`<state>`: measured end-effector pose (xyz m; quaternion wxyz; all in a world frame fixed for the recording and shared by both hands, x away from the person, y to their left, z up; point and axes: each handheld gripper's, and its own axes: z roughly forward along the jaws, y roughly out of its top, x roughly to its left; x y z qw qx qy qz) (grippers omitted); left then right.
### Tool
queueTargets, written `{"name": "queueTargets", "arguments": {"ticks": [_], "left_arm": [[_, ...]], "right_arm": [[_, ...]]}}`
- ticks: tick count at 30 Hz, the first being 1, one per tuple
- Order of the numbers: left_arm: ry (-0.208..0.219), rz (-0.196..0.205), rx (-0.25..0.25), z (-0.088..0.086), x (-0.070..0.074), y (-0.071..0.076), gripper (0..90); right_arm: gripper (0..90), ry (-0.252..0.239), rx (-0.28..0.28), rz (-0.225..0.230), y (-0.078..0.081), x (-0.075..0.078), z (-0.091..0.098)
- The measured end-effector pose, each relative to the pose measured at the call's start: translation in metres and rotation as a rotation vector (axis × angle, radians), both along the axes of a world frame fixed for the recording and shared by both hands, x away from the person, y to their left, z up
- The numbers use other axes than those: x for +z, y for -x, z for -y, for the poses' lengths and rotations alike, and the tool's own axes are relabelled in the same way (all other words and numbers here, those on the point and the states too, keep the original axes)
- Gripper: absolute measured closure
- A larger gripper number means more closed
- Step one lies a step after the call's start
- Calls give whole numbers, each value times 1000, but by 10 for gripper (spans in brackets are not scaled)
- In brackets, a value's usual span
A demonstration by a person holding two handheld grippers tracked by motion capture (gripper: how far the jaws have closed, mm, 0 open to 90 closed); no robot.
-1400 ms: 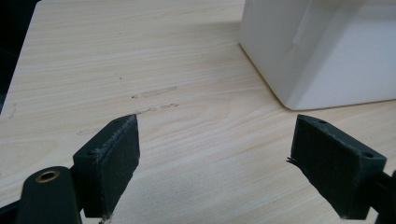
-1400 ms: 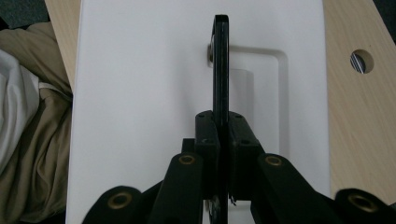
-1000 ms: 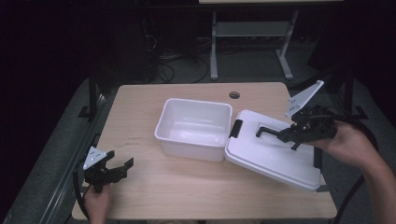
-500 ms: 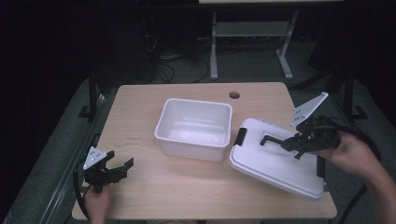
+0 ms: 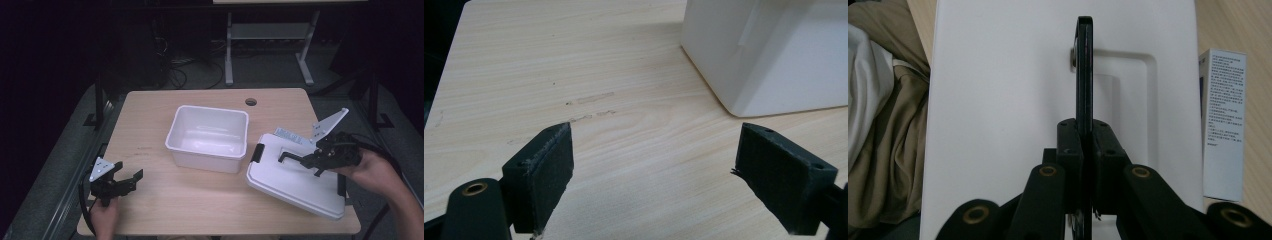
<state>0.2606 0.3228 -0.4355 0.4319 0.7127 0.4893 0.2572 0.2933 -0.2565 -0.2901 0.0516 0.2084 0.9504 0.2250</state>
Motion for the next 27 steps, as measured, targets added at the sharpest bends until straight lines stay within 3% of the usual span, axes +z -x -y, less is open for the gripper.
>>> {"name": "queueTargets", "arguments": {"ticks": [27], "left_arm": [[-1, 4, -1, 0, 0, 0, 149]], "right_arm": [[844, 3, -5, -40, -5, -38, 2]]}}
